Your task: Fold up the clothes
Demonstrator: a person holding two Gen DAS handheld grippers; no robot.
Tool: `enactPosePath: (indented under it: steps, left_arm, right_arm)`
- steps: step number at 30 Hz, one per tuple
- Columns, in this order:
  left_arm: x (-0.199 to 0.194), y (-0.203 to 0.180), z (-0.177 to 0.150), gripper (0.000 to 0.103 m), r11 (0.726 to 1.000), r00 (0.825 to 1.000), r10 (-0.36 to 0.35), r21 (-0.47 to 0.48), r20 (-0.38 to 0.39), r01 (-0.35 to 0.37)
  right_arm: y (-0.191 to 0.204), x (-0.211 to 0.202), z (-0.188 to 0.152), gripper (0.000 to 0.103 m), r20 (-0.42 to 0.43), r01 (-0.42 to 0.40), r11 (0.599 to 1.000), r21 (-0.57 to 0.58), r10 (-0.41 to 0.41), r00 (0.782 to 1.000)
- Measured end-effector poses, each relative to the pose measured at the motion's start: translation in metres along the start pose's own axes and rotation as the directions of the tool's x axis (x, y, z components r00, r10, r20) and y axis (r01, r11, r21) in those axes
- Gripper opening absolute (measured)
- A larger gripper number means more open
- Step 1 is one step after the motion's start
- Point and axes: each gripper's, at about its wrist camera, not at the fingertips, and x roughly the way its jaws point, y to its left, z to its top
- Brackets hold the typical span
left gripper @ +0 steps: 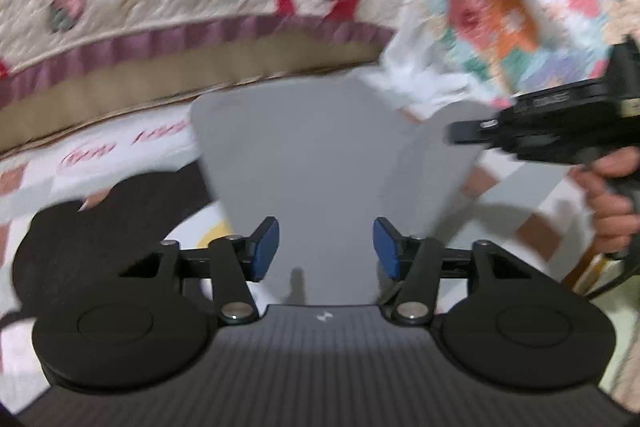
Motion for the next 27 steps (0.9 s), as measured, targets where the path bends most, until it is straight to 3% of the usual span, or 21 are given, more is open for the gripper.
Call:
enactPosePath:
  steps: [4, 10, 13, 14, 15, 16, 18, 24, 26, 27]
  left_arm:
    - [0.019, -0.019, 0.007, 0.056, 0.992, 0.994, -0.101, 0.074, -0.035, 0.104]
    - [0.052, -0.053, -0.009, 0.056, 0.982, 0.993, -0.048, 0.175, -0.112, 0.067]
    - [0.068, -0.061, -0.013, 0.056, 0.969, 0.988, 0.026, 0.247, -0.155, 0.014]
    - [0.073, -0.063, -0.013, 0.054, 0.963, 0.985, 0.049, 0.27, -0.166, -0.003]
    - [0.074, -0.062, -0.012, 0.024, 0.957, 0.983, 0.068, 0.291, -0.169, -0.016]
    - [0.075, -0.061, -0.011, 0.01, 0.95, 0.981, 0.087, 0.312, -0.173, -0.029]
    - [0.077, -0.057, -0.005, 0.009, 0.951, 0.98, 0.095, 0.306, -0.176, -0.037]
    - [0.079, -0.043, 0.004, 0.009, 0.965, 0.982, 0.081, 0.26, -0.171, -0.034]
    - [0.078, -0.04, 0.002, 0.009, 0.968, 0.983, 0.072, 0.248, -0.169, -0.029]
    - [0.078, -0.039, 0.001, 0.009, 0.969, 0.983, 0.069, 0.244, -0.168, -0.027]
  right_arm:
    - [-0.004, -0.003, 0.003, 0.01, -0.017, -0.04, 0.999, 0.035, 0.041, 0.999]
    - [-0.015, -0.005, 0.001, 0.01, -0.018, -0.059, 0.997, 0.046, 0.06, 0.998]
    - [-0.017, -0.005, 0.002, 0.01, -0.018, -0.074, 0.996, 0.057, 0.075, 0.997]
    - [-0.018, -0.004, 0.002, 0.01, -0.017, -0.081, 0.995, 0.056, 0.082, 0.997]
    - [-0.019, -0.004, 0.003, 0.01, -0.013, -0.085, 0.995, 0.046, 0.086, 0.996]
    - [-0.02, -0.004, 0.003, 0.01, -0.011, -0.08, 0.996, 0.028, 0.08, 0.997]
    - [-0.024, -0.004, 0.002, 0.01, -0.01, -0.047, 0.999, 0.013, 0.048, 0.999]
    - [-0.041, -0.004, -0.002, 0.015, -0.015, -0.056, 0.982, 0.178, 0.06, 0.998]
    - [-0.041, -0.004, -0.007, 0.02, -0.026, -0.048, 0.978, 0.202, 0.054, 0.998]
    - [-0.043, -0.003, -0.01, 0.029, -0.035, -0.046, 0.973, 0.227, 0.055, 0.998]
